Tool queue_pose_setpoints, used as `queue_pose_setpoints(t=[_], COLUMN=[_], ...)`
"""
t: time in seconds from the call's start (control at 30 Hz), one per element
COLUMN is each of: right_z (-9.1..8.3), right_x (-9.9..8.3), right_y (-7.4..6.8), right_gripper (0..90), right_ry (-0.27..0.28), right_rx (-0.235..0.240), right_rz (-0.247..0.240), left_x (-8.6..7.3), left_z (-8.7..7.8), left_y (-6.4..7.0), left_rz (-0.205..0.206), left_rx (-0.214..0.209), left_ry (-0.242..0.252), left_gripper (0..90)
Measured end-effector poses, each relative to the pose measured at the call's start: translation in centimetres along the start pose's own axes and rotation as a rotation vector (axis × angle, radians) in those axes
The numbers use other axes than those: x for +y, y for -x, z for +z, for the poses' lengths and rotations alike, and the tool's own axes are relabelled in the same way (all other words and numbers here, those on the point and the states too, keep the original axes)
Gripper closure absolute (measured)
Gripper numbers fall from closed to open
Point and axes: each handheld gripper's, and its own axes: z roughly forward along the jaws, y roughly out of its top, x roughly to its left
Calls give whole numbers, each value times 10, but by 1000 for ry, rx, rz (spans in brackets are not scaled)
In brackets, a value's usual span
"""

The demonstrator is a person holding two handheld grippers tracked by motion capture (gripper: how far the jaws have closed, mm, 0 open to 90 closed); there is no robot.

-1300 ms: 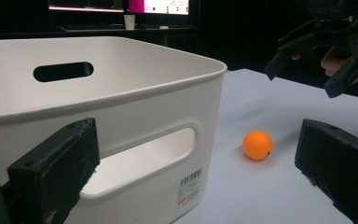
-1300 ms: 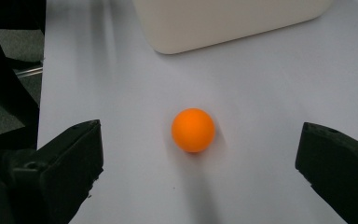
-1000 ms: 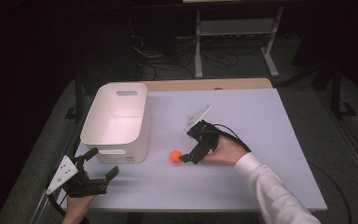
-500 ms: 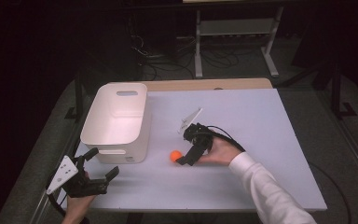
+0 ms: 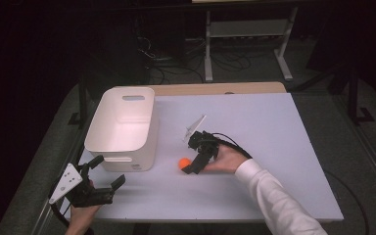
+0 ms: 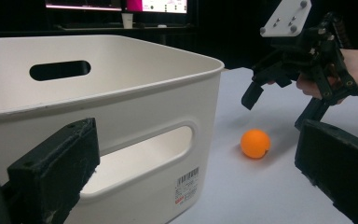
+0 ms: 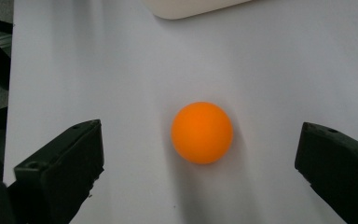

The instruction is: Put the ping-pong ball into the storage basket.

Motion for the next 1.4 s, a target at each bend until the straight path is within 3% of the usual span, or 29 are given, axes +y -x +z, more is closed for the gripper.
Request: queue_pose_setpoints(t=[0.43, 0.6, 0.83, 1.27, 1.4], right_z=[19, 23, 31, 35, 34], right_x=[2, 2, 2, 0, 0], right_y=[3, 4, 7, 10, 9], right_gripper=[53, 77, 199, 481, 492], right_ry=[-24, -44, -68, -82, -79], right_rx=[40, 30, 15, 48, 44], right_rz=[-7, -8, -15, -15, -21], left_x=[0, 0, 0, 0, 0], left_z=[0, 0, 0, 1, 1], left_y=[0, 1, 1, 1, 1], left_rz=[2, 0, 2, -1, -2], left_rx=[0, -3, -6, -8, -8], left_ry=[-5, -4, -3, 1, 0], left_gripper=[0, 0, 0, 0, 0])
